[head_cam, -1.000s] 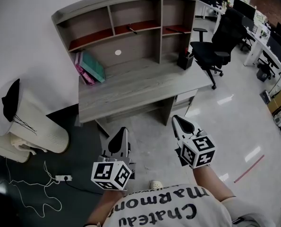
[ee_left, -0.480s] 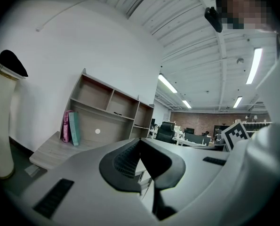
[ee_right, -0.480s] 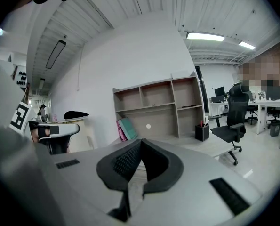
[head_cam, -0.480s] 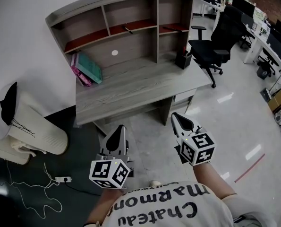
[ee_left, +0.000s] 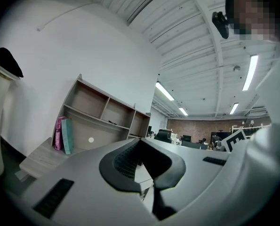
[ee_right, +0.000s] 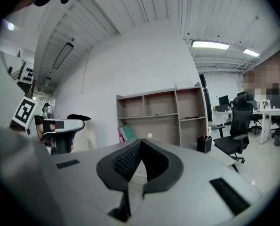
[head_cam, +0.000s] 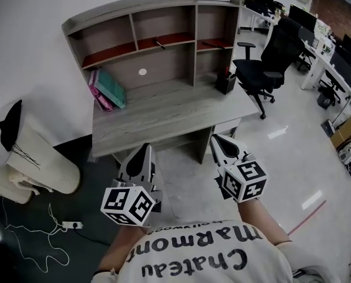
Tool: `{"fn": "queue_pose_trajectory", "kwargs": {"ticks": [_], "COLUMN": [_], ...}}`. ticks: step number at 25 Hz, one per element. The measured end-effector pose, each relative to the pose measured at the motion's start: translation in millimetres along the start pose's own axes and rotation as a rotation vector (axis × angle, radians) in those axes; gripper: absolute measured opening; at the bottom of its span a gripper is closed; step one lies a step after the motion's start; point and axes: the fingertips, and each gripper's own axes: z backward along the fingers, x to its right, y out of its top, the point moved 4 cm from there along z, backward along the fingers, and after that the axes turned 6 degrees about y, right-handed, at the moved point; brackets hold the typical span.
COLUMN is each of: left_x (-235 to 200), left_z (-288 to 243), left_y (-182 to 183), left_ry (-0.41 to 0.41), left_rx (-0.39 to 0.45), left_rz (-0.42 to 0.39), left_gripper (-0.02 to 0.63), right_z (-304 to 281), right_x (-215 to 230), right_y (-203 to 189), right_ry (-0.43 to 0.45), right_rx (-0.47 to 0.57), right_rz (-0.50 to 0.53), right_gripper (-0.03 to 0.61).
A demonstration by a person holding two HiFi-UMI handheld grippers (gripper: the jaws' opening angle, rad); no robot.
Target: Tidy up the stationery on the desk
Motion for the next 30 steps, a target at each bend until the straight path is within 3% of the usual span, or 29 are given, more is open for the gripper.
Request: {"fn": "queue_pose_trajectory", "kwargs": {"ticks": [6,17,30], "left_x": [-1.0,-22.5,-66.5], "left_z": [-1.2,3.8,-68.3], "left_y": [6.7,-8.7,-4.0], "left_ry": [0.022,0.066,0.015], "left_rx": [0.003,-0.056,-0.095], "left_rz": [-0.026,-0.020,-0.013], "left_gripper": [0.015,0.014,0.015], "right_z": [3.0,-9.5,-76.7], "right_x": [-3.8,-2.4,19.5], "right_y": [9.2,-12.9,-12.6], "right_ry": [0.011,0.012,-0.034], "right_rx": [0.025,-0.030,-0.076], "right_rz": [0.024,-0.029,-0.044], "right_gripper": [0.009,0.009,0.009]}}
